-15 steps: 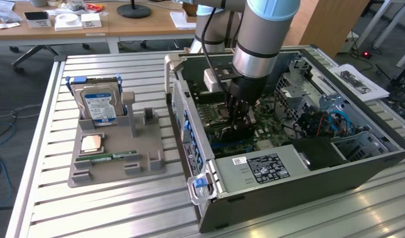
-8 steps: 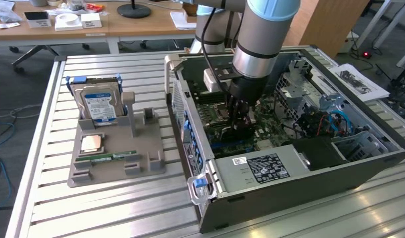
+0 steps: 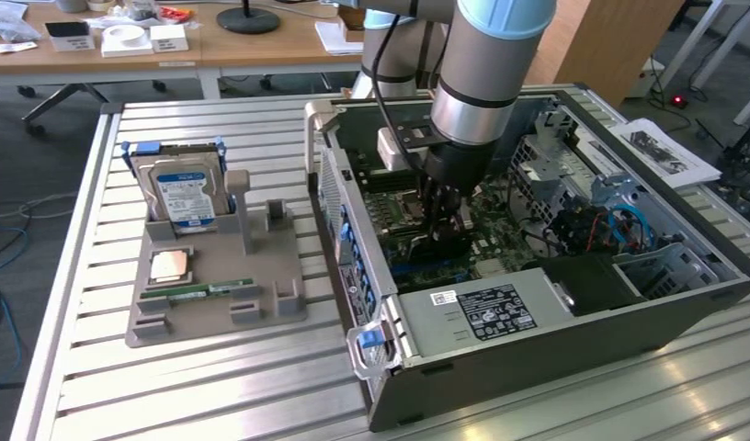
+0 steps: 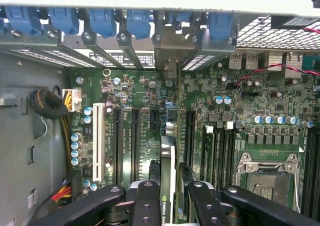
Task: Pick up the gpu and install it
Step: 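Insert the gpu into the slot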
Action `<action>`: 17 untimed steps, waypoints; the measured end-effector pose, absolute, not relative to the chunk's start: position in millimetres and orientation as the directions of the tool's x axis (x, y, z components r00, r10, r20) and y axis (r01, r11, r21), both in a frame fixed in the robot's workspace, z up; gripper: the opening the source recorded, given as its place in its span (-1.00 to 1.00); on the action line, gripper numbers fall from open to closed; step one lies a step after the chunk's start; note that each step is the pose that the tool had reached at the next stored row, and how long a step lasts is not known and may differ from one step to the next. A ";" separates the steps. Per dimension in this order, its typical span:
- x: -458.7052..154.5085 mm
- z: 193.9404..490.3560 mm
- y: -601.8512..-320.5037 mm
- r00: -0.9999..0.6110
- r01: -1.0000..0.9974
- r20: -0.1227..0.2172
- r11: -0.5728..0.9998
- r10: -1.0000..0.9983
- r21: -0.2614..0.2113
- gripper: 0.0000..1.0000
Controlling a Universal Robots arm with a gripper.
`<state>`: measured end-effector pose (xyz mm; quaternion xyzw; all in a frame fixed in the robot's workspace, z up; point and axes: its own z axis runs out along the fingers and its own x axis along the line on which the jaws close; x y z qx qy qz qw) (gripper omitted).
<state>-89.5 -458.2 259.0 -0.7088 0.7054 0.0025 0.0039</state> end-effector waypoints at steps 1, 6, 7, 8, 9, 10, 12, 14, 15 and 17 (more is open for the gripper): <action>-89.5 258.9 -458.2 0.003 -1.000 -0.009 -0.003 -1.000 -0.002 -0.47; -89.5 257.6 -458.2 -0.007 -1.000 -0.009 0.007 -1.000 -0.002 -0.47; -89.5 257.6 -458.2 -0.009 -1.000 -0.009 0.009 -1.000 -0.002 -0.47; -89.5 257.5 -458.2 -0.009 -1.000 -0.009 0.009 -1.000 -0.002 -0.47; -89.5 257.5 -458.2 -0.010 -1.000 -0.009 0.010 -1.000 -0.002 -0.47; -89.5 257.2 -458.2 -0.011 -1.000 -0.009 0.011 -1.000 -0.002 -0.47; -89.6 256.9 -458.2 -0.012 -1.000 -0.009 0.012 -1.000 -0.002 -0.47; -89.7 256.8 -458.2 -0.013 -1.000 -0.009 0.013 -1.000 -0.002 -0.47; -89.7 256.7 -458.2 -0.014 -1.000 -0.009 0.014 -1.000 -0.002 -0.47; -89.9 256.5 -458.2 -0.014 -1.000 -0.009 0.014 -1.000 -0.002 -0.47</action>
